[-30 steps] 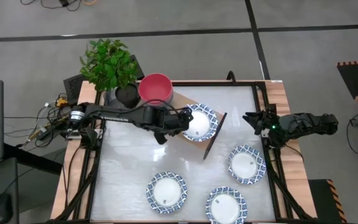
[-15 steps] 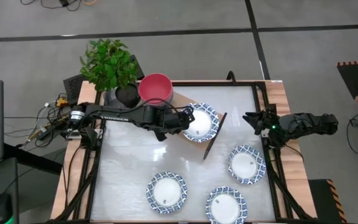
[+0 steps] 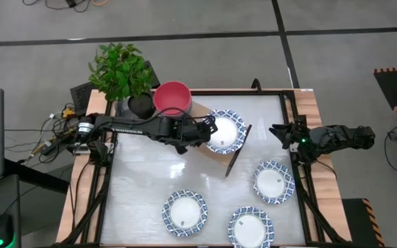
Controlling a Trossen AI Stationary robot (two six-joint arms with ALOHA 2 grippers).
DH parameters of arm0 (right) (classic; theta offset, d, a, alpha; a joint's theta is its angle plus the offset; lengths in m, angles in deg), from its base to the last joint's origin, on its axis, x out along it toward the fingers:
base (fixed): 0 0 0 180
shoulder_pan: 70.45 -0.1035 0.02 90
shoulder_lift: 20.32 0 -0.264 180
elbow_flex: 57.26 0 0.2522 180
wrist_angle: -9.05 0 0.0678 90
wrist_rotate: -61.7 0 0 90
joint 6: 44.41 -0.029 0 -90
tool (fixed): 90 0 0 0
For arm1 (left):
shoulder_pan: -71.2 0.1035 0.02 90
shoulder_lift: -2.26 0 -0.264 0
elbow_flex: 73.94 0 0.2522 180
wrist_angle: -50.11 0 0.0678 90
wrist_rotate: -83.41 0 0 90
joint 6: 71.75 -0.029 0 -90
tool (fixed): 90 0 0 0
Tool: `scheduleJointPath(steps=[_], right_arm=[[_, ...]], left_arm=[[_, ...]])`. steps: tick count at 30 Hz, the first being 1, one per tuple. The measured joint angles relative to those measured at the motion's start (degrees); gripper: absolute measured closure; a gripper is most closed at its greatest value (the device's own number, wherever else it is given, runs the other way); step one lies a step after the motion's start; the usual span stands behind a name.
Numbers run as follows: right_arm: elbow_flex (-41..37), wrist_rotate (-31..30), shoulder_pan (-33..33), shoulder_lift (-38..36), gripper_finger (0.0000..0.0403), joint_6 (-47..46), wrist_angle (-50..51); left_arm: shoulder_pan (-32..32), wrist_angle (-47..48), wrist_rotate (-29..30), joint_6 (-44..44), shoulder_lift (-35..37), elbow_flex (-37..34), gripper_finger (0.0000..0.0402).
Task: Place and stack bowls onto a shelf
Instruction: Put the white patterned bowl on the shelf
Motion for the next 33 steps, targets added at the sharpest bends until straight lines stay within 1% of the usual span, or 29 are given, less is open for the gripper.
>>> scheduleJointPath(steps=[4, 9, 14, 17, 21, 28, 30, 33], right_arm=[[0.0, -0.04, 0.0, 0.0, 0.0191, 0.26, 0.0], [0.0, -0.09, 0.0, 0.0, 0.0191, 0.31, 0.0], [0.0, -0.09, 0.0, 0.0, 0.0191, 0.31, 0.0], [0.0, -0.07, 0.0, 0.0, 0.0191, 0.31, 0.0], [0.0, -0.07, 0.0, 0.0, 0.0191, 0.36, 0.0], [0.0, -0.04, 0.0, 0.0, 0.0191, 0.35, 0.0], [0.0, -0.02, 0.0, 0.0, 0.0191, 0.35, 0.0], [0.0, 1.04, 0.0, 0.0, 0.0191, 0.43, 0.03]], left_arm=[[0.0, 0.27, -1.51, -0.18, 0.0, 0.0, 0.0397], [-0.02, 0.42, -0.68, -2.24, 0.0, 0.0, 0.0397], [-0.32, 0.39, -0.84, -2.28, 0.0, 0.0, 0.0397], [-0.33, 0.38, -0.68, -2.96, 0.0, 0.0, 0.0389], [-0.35, 0.31, 0.75, -2.87, 0.02, 0.0, 0.0357], [-0.37, 0.31, 0.35, -4.23, 0.02, 0.0, 0.0269], [-0.37, 0.31, -0.41, -5.87, 0.05, 0.0, 0.0244], [-0.37, 0.61, -1.11, -11.36, 0.89, 0.0, 0.0212]])
